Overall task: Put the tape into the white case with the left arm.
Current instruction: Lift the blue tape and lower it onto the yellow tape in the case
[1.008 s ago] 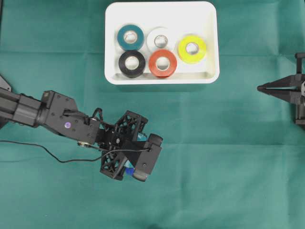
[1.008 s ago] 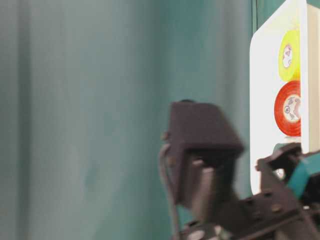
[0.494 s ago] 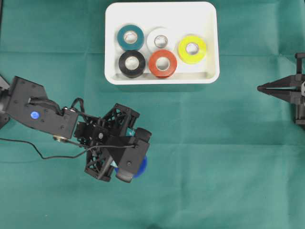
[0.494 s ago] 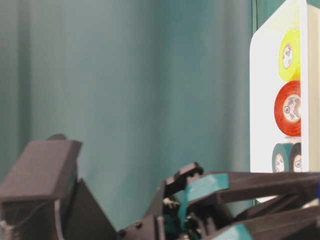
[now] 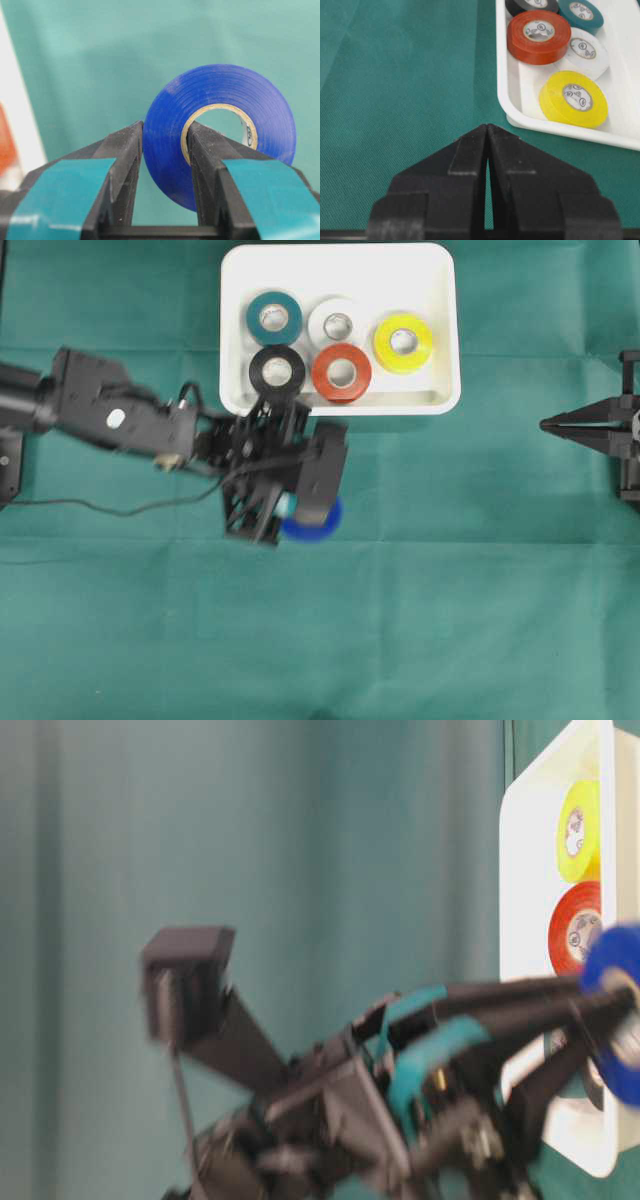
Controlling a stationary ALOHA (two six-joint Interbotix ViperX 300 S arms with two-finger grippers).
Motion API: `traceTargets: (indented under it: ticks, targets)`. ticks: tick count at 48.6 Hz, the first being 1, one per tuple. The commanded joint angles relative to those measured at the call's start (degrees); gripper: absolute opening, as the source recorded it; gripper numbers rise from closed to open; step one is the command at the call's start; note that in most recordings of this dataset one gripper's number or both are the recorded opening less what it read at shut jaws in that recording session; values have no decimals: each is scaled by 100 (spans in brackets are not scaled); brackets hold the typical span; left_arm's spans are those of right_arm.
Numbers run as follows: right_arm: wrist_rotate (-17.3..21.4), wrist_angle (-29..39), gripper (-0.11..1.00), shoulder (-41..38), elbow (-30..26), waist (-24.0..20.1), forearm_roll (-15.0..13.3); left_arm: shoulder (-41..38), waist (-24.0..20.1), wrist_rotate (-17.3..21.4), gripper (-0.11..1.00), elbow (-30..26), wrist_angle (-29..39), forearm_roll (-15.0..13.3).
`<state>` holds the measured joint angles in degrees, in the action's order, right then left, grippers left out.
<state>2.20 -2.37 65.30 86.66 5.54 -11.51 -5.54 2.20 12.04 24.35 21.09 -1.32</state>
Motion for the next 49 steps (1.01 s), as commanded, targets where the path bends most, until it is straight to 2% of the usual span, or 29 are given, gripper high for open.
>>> traceTargets:
  ticks: [1,14,33,49]
  targets:
    - [9,-62,-9,-35,-53,18,-9,-44,-352,0,25,-308,-70,9]
    - [9,-53,-9,-44,-53,18,-9,-483,-1055,9,25,-879,-88,9]
    - [9,-53,-9,-35,-53,18,-9,-1187,-1521,26,25,-1907,-141,18]
    - [9,-53,-9,-35,-53,18,-9,-1485,-1635,633,25,-2312,-141,9]
